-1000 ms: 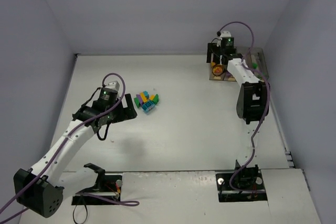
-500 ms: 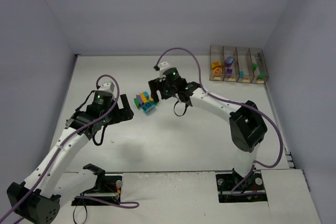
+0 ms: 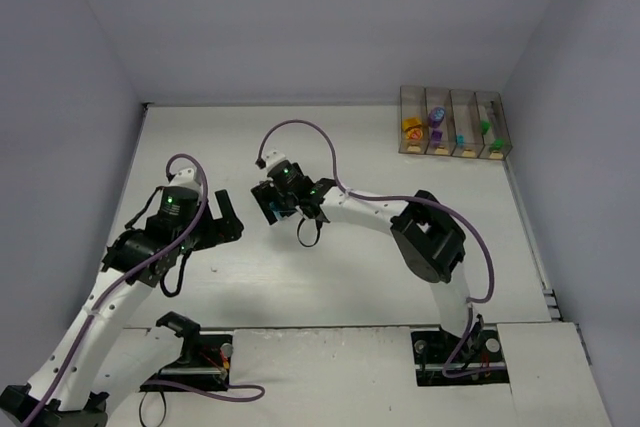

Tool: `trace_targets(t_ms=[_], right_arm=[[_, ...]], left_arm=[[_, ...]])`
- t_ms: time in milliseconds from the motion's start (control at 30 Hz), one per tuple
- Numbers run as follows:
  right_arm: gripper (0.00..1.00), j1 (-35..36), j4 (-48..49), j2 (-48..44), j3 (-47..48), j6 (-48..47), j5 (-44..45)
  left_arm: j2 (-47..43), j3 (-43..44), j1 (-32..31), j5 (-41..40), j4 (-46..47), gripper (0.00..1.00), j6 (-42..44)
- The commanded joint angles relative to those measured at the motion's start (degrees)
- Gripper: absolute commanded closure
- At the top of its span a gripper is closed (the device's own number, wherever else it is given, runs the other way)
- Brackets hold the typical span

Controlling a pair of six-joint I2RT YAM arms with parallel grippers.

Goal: Sort the legos into containers by color

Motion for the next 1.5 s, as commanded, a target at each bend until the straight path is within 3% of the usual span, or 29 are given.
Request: trace_targets(t_ms=[0,400,700,867,900,1000,1067,1167,1267,1467], right_arm=[[0.2,1.1,2.2,1.7,4.5,-1.9,4.3],[0.25,2.5,1.9,7.7,8.0,-4.8,10.6],[0.33,2.5,2.4,9.1,9.3,-6.2,8.5],[0.49,2.5,2.5,9.1,9.1,-6.2,6.8],[0.6,2.5,2.6,8.8,8.8,-6.0,7.1],[0.77,2.5,3.7,5.7,6.5,-5.9,8.3],[0.85,2.1,4.0,2.0,4.3,-6.0,8.2],[0.87,1.2,4.0,-4.3,0.8,-5.7,9.0],[0.88,-3.9,3.9,-11.1,-3.2,-4.8,9.0],[0.88,-23.9,-0.4,-16.9,-5.0,-4.5,10.2]], left_arm=[[-0.6,2.4,0.2,-1.3,-1.6,0.1,-0.6],[-1.9,2.8,0.3,-1.7,-4.0,0.1,-0.3],[-2.9,2.1,0.2,-1.6,-4.3,0.1,-0.9],[-3.0,2.0,0.2,-1.6,-4.3,0.1,-1.0],[-3.0,2.0,0.2,-1.6,-4.2,0.1,-1.1],[-3.0,1.9,0.2,-1.6,-4.1,0.1,-1.2],[-3.0,1.6,0.2,-1.6,-3.7,0.1,-1.3],[-2.3,1.2,0.2,-1.2,-2.6,0.1,-1.5],[-1.8,0.8,0.2,-0.3,-1.5,0.1,-1.8],[-0.3,-0.5,0.2,0.6,2.0,0.1,-1.9]])
